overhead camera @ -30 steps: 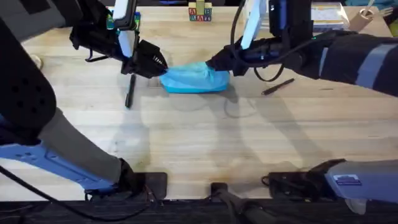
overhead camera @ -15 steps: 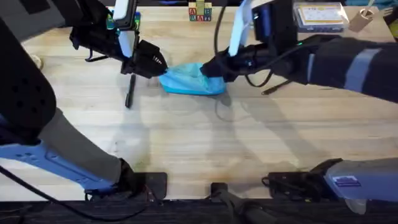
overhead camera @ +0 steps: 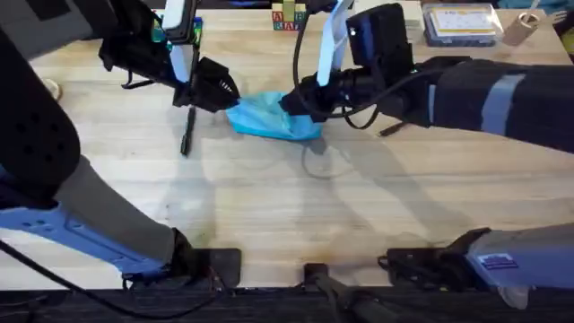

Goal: Unzip the bag, pick up the pens from the table one at a time and place them inside, then zip the bag closed.

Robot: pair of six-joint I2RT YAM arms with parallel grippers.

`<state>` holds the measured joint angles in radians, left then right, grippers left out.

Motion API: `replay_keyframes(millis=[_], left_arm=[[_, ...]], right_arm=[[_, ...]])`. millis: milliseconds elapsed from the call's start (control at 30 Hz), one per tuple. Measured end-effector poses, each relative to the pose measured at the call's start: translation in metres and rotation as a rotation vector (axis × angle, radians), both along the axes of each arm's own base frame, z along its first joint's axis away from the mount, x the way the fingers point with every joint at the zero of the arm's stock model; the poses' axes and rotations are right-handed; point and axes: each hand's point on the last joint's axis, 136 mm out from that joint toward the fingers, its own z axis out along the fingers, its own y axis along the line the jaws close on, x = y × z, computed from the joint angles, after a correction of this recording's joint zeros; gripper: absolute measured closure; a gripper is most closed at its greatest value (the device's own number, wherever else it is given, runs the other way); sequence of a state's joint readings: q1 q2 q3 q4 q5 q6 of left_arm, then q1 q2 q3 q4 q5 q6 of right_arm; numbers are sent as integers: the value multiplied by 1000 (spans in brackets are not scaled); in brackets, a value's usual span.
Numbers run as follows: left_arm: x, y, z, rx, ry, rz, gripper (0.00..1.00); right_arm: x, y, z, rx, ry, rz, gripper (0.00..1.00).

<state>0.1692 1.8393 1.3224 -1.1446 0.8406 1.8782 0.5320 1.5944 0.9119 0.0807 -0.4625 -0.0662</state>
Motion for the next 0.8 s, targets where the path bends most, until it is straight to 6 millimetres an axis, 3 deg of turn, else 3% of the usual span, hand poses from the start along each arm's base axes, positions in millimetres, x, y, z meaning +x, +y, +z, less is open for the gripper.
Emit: replay_keyframes(millis=[333, 500, 800], left_arm=[[0, 0, 0, 0, -1, 0, 959], [-1, -3, 1, -10, 2, -5, 959], [-1, -3, 2, -12, 1, -5, 959]], right_arm=[[6, 6, 11, 45, -27, -13, 969], [-2, 30, 35, 125, -58, 49, 971], [-6, 33, 35, 136, -36, 59, 970]])
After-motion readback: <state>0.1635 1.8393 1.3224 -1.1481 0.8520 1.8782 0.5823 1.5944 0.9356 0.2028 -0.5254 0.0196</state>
